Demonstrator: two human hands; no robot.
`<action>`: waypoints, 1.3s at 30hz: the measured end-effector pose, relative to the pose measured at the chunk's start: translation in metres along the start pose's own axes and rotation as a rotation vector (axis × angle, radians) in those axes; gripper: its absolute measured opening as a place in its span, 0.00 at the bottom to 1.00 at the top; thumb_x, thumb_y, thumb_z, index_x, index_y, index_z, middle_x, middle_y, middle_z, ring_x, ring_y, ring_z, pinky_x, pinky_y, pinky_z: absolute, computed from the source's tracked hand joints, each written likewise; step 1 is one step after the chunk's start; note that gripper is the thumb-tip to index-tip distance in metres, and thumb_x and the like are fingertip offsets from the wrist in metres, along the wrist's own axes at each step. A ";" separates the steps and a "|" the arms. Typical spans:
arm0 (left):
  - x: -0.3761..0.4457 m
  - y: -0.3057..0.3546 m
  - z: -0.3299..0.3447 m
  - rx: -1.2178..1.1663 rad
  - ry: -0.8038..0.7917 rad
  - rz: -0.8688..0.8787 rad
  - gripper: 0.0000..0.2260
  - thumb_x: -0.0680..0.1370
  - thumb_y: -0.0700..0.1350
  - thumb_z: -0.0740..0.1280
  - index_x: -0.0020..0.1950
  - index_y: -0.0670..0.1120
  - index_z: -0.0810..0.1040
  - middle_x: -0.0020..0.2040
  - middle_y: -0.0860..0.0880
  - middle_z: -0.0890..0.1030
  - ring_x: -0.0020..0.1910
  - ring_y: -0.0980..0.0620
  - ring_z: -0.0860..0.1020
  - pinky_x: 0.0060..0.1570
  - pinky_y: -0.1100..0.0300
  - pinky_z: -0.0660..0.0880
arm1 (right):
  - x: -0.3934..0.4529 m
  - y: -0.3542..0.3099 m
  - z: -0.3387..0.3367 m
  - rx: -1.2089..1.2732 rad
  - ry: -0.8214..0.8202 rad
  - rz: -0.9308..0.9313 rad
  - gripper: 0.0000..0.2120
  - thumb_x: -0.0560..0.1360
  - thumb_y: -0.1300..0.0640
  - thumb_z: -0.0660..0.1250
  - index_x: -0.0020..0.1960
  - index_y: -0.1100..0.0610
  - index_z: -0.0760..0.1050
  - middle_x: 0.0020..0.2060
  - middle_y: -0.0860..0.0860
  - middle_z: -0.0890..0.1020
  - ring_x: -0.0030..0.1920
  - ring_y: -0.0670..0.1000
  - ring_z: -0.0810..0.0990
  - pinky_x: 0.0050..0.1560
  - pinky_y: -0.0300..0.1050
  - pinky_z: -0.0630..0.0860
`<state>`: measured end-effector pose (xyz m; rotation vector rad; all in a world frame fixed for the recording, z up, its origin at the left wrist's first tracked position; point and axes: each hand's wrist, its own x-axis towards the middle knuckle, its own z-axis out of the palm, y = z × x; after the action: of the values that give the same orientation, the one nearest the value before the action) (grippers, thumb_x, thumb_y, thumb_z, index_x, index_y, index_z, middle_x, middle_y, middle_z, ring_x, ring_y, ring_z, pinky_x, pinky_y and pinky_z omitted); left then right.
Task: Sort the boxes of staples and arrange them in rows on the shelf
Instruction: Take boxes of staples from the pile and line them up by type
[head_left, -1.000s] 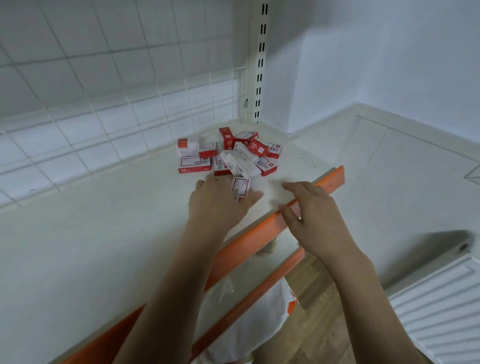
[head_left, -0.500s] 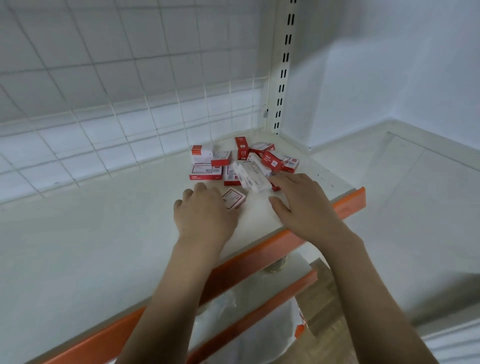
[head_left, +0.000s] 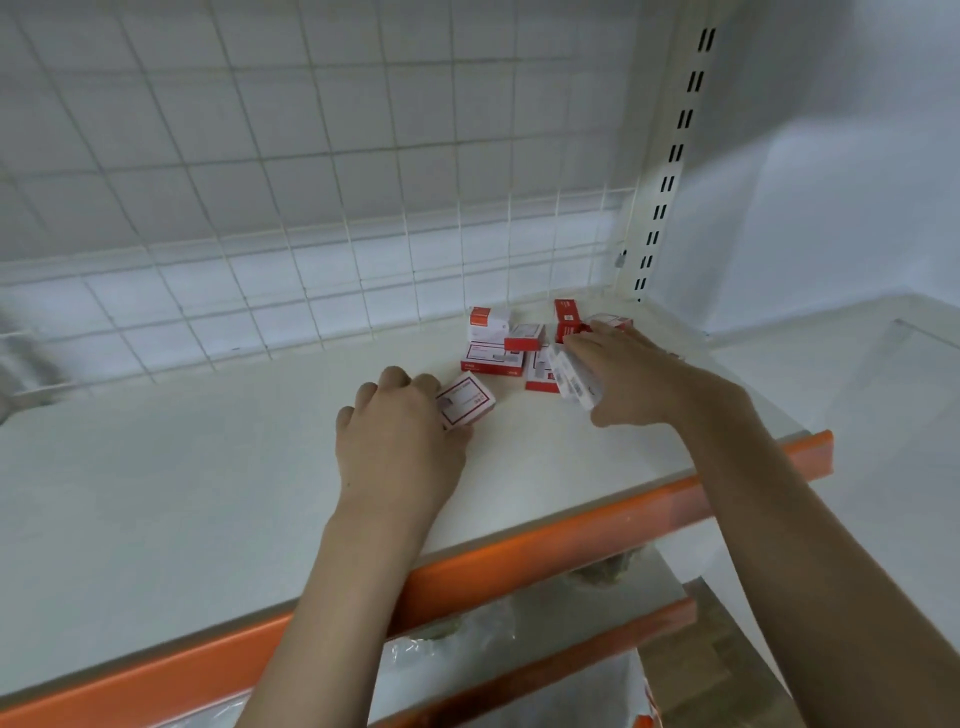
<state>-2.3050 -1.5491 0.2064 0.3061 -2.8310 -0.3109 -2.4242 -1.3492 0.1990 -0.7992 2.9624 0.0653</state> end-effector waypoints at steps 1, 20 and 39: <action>-0.001 -0.002 0.000 0.000 0.004 0.001 0.18 0.74 0.56 0.65 0.61 0.49 0.73 0.54 0.49 0.72 0.55 0.46 0.71 0.52 0.54 0.67 | 0.000 -0.002 -0.002 -0.008 -0.002 0.002 0.41 0.69 0.54 0.70 0.75 0.55 0.51 0.73 0.52 0.59 0.75 0.53 0.50 0.73 0.50 0.46; -0.044 -0.074 -0.010 -0.242 0.170 -0.026 0.18 0.69 0.43 0.74 0.58 0.45 0.79 0.51 0.45 0.77 0.48 0.41 0.73 0.48 0.47 0.73 | -0.045 -0.101 0.019 0.661 0.293 -0.064 0.41 0.67 0.52 0.75 0.72 0.44 0.54 0.70 0.45 0.59 0.68 0.42 0.58 0.66 0.47 0.63; -0.074 -0.273 -0.083 -0.240 0.235 0.063 0.21 0.65 0.37 0.77 0.56 0.42 0.79 0.49 0.46 0.79 0.46 0.41 0.75 0.46 0.59 0.68 | -0.009 -0.320 0.007 0.810 0.430 -0.167 0.12 0.78 0.53 0.60 0.62 0.48 0.69 0.47 0.40 0.66 0.40 0.38 0.73 0.48 0.33 0.71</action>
<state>-2.1626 -1.8074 0.2006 0.1884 -2.5350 -0.5568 -2.2546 -1.6206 0.1859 -0.9848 2.8069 -1.3578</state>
